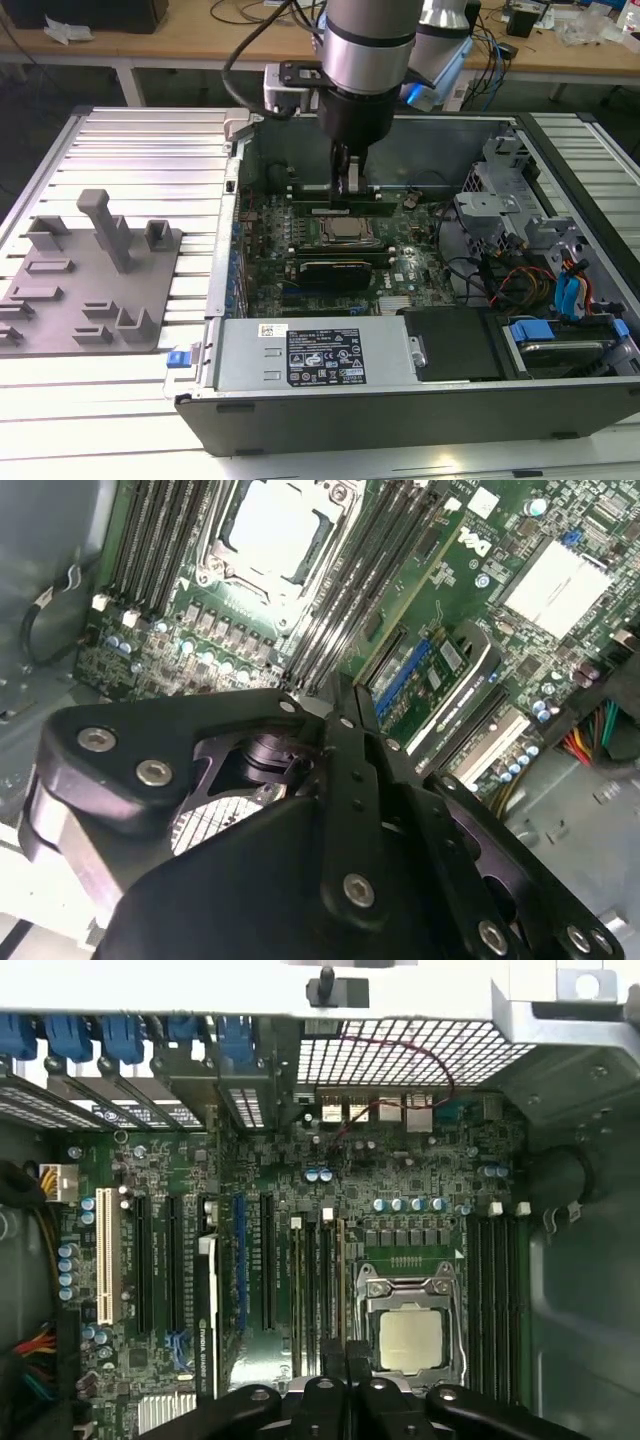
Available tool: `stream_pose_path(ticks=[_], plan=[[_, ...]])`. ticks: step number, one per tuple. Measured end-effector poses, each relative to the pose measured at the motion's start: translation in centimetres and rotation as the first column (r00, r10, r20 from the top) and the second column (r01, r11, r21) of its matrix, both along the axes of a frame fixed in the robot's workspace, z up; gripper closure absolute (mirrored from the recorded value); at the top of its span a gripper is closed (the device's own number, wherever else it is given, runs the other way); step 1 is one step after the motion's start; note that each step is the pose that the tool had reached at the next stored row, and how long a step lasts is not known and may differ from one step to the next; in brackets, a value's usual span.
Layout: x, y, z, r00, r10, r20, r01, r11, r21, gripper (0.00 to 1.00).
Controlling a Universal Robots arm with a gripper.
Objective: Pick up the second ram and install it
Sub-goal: 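Pick up the second ram and move it above second insertion slot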
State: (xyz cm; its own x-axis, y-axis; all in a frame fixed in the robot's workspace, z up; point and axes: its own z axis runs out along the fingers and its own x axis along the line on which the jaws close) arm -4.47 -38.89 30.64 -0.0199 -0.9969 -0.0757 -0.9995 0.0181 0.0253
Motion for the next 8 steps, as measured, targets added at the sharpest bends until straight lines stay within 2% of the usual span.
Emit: stream_pose_path(ticks=[8], plan=[[0.2,-0.10,-2.05,1.0000,0.000,-0.0007,0.000,1.0000,-0.0015,0.91]])
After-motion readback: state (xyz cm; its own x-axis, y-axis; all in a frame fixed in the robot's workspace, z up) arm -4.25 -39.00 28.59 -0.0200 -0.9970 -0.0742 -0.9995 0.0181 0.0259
